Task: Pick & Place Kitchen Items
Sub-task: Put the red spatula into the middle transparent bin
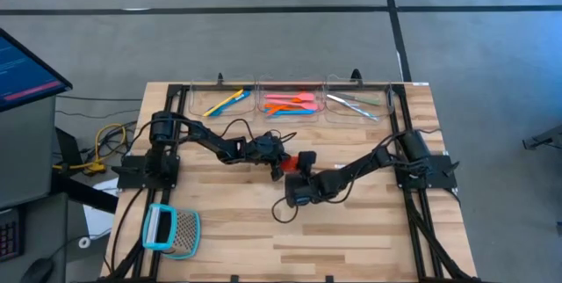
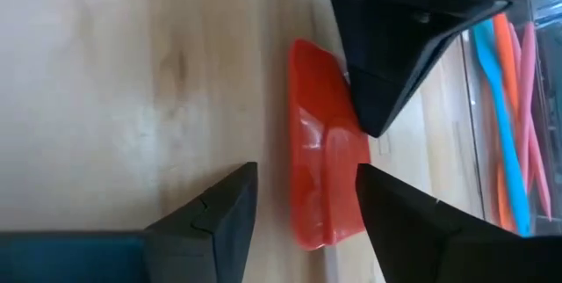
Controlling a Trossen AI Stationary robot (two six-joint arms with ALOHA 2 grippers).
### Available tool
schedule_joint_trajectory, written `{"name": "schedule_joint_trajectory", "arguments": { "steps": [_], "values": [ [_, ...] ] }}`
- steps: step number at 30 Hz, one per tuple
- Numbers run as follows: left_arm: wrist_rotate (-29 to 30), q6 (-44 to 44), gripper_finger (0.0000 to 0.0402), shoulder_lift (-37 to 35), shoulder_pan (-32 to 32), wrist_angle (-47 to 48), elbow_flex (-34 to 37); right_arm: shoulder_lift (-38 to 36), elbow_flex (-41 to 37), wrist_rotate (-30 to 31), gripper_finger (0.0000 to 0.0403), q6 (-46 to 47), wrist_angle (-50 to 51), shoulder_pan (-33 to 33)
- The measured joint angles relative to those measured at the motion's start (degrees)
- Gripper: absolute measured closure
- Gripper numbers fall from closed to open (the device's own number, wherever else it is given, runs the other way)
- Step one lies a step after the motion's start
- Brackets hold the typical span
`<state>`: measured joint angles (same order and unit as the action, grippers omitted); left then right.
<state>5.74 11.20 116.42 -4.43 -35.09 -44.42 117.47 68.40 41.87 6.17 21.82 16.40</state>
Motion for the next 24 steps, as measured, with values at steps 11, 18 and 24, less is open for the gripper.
{"name": "schedule_joint_trajectory", "arguments": {
  "steps": [11,18,24],
  "values": [
    [-0.5,0.2,0.0400,0.0,0.0,0.0,0.1,2.8,0.3,-0.1,0.0229,-0.2,-2.3,-3.9],
    [-0.8,0.2,0.0400,0.0,0.0,-0.1,0.1,3.5,0.3,-0.4,0.0292,-0.1,-3.2,-3.8],
    [-0.7,0.2,0.0400,0.0,0.0,-0.2,0.1,3.0,0.2,0.3,0.0372,-1.2,-2.5,-3.6]
  ]
}}
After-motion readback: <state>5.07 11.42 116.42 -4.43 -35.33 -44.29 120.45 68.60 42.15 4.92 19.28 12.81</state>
